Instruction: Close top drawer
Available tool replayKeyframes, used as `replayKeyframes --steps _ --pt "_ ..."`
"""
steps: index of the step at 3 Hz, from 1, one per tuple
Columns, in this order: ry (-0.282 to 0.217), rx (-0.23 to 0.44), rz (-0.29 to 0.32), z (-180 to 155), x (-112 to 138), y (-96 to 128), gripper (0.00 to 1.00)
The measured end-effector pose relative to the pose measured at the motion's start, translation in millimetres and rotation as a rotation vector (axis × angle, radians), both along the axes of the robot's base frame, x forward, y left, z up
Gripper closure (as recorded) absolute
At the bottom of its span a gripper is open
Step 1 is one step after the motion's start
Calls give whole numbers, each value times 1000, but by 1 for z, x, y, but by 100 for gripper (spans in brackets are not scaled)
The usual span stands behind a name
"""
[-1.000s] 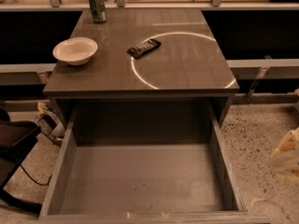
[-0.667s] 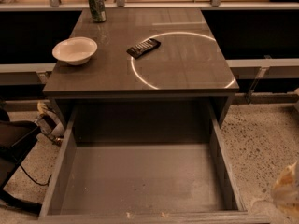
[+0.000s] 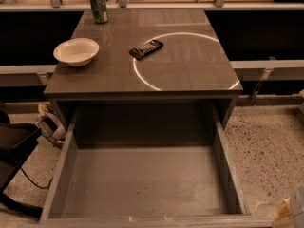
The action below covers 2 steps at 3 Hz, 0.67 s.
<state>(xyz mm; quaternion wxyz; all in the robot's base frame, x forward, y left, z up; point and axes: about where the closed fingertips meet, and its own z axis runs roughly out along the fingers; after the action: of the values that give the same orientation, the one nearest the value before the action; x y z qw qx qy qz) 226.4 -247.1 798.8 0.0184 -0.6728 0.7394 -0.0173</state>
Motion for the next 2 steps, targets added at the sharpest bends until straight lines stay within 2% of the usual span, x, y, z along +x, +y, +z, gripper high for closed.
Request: replayKeyframes --steps 2 --pt "57 14 20 -56 -14 21 100"
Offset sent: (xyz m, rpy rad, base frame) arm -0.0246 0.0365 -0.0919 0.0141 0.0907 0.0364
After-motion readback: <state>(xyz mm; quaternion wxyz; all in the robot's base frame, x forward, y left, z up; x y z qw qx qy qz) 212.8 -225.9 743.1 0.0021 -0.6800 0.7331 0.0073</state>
